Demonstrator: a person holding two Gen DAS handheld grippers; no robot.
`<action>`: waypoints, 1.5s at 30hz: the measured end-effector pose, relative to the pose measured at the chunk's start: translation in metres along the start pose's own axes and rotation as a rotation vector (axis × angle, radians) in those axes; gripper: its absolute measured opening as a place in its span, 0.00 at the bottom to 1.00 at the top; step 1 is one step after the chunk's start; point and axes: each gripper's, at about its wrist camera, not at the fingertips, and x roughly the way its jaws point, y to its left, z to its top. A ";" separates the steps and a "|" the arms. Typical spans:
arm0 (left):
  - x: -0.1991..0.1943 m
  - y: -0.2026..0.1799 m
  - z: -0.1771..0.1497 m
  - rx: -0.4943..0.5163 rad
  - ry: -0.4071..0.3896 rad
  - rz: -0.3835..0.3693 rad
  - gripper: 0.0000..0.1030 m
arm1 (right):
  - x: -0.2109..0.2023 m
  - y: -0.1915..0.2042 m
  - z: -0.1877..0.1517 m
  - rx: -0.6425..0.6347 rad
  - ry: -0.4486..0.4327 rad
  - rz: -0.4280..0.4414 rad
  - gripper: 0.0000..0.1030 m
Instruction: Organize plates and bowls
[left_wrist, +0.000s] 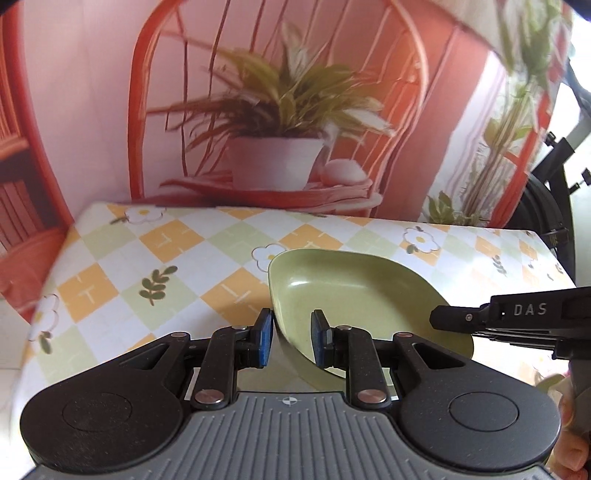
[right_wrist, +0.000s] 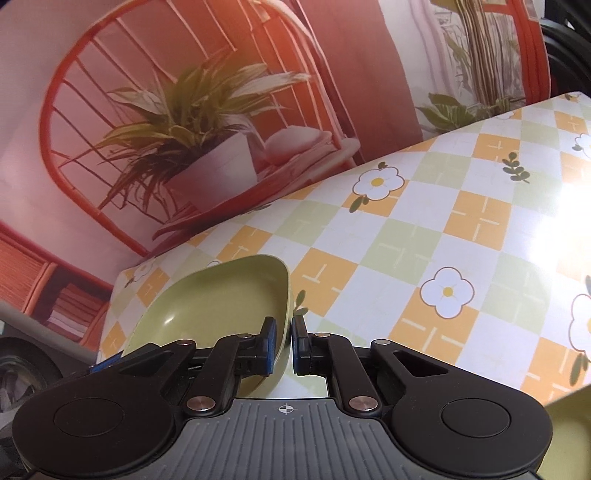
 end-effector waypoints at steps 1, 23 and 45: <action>-0.006 -0.002 0.000 0.005 -0.004 -0.002 0.23 | -0.006 0.000 -0.001 -0.007 -0.006 0.002 0.08; -0.105 -0.100 -0.024 0.103 -0.135 -0.145 0.23 | -0.163 -0.057 -0.025 -0.116 -0.276 0.051 0.08; -0.078 -0.173 -0.069 0.132 -0.059 -0.228 0.23 | -0.200 -0.144 -0.055 -0.220 -0.396 -0.018 0.08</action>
